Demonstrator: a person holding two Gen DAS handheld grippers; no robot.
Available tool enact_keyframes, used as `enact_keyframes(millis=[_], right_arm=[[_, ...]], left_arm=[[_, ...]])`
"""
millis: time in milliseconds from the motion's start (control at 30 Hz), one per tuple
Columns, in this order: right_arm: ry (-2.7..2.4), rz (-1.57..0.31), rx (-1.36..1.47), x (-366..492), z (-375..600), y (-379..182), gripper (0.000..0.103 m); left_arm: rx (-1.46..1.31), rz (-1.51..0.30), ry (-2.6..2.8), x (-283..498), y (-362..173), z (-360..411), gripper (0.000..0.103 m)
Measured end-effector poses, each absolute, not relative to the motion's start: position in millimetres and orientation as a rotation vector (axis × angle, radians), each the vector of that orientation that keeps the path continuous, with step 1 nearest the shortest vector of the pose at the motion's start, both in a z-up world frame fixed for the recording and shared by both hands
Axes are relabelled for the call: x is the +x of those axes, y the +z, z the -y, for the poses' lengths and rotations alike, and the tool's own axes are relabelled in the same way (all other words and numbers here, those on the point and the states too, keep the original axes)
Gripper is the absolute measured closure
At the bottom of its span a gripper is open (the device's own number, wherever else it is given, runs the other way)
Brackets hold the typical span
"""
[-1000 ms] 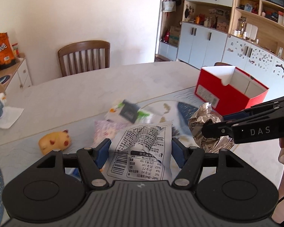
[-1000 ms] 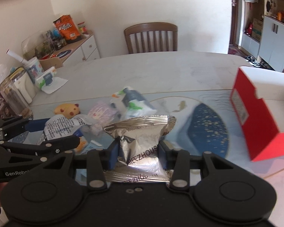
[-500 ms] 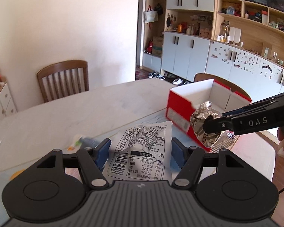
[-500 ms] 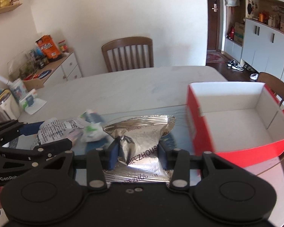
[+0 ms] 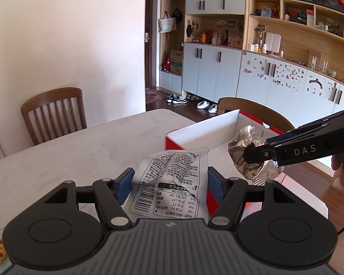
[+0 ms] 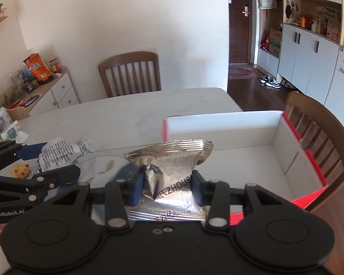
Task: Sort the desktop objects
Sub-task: 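Carry the sachet and foil packet with both tools into the red shoebox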
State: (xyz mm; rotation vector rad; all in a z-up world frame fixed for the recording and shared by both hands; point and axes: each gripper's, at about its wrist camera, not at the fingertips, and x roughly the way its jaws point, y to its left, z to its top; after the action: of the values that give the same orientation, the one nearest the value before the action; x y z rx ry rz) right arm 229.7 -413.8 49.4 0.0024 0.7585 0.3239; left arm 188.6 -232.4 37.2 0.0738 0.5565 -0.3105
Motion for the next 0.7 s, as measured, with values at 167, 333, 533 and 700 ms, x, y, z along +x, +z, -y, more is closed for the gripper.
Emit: enact_keyframes(millis=[167,333,533,700], right_arm=[[0.295,-0.764,0.008,246.9,442.4,46.0,0.061],[0.265,-0.774,0.008,265.3,470.1,40.2,0.061],[0.247,-0.807,-0.003,287.4,496.7,26.9,0.061],[0.232,-0.855,-0.003,308.3,516.6,11.3,0.061]], left_arm=[[0.106,-0.555,-0.337,212.3,33.1,270.3,0.036],[0.146,-0.561,-0.367,232.7,23.5,302.2,0.036],[0.216,-0.580,-0.412,255.1,9.1,339.3,0.036],[0.265,-0.616,-0.442,275.3,-4.0,359.8,0.036]])
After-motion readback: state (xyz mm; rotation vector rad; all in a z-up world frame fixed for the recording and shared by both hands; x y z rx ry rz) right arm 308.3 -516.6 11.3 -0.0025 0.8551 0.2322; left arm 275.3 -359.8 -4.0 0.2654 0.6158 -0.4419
